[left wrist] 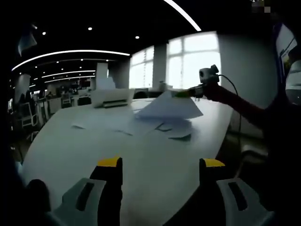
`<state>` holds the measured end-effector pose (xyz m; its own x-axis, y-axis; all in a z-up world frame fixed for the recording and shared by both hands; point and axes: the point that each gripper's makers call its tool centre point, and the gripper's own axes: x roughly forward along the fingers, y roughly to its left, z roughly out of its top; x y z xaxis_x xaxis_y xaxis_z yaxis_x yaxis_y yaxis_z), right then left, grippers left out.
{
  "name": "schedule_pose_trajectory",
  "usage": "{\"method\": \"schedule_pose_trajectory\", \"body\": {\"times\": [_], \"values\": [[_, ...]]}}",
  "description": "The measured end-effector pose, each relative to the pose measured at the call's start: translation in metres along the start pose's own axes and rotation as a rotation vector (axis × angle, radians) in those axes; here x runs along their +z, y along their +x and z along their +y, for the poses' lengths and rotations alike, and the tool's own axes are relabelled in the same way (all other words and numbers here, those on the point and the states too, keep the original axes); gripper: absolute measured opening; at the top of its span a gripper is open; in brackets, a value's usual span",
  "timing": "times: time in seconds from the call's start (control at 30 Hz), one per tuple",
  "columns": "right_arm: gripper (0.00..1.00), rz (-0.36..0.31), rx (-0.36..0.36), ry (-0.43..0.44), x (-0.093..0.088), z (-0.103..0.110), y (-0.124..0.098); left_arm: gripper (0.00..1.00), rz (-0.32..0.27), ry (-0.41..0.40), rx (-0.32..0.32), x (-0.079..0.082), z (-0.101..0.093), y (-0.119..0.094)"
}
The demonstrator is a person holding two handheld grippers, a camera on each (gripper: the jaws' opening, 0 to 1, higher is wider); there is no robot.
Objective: Organize the stack of printing papers by aligning and flattening the scattered papers on the table
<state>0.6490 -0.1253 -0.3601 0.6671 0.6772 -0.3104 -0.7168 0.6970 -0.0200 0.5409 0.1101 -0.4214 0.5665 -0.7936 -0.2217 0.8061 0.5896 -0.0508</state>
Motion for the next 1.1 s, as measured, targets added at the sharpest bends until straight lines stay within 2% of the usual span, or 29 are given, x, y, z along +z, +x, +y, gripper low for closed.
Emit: {"method": "schedule_pose_trajectory", "body": {"times": [0.6,0.8,1.1], "values": [[0.0,0.035,0.062,-0.028,0.004,0.016,-0.007,0.69,-0.001,0.0,-0.001,0.0,0.001,0.001],[0.0,0.044,0.118,0.008,0.004,0.018,-0.01,0.69,0.0,0.001,-0.001,0.0,0.0,0.001],[0.0,0.059,0.139,0.02,0.012,0.017,-0.018,0.69,-0.001,0.003,0.0,0.001,-0.001,0.0]]}}
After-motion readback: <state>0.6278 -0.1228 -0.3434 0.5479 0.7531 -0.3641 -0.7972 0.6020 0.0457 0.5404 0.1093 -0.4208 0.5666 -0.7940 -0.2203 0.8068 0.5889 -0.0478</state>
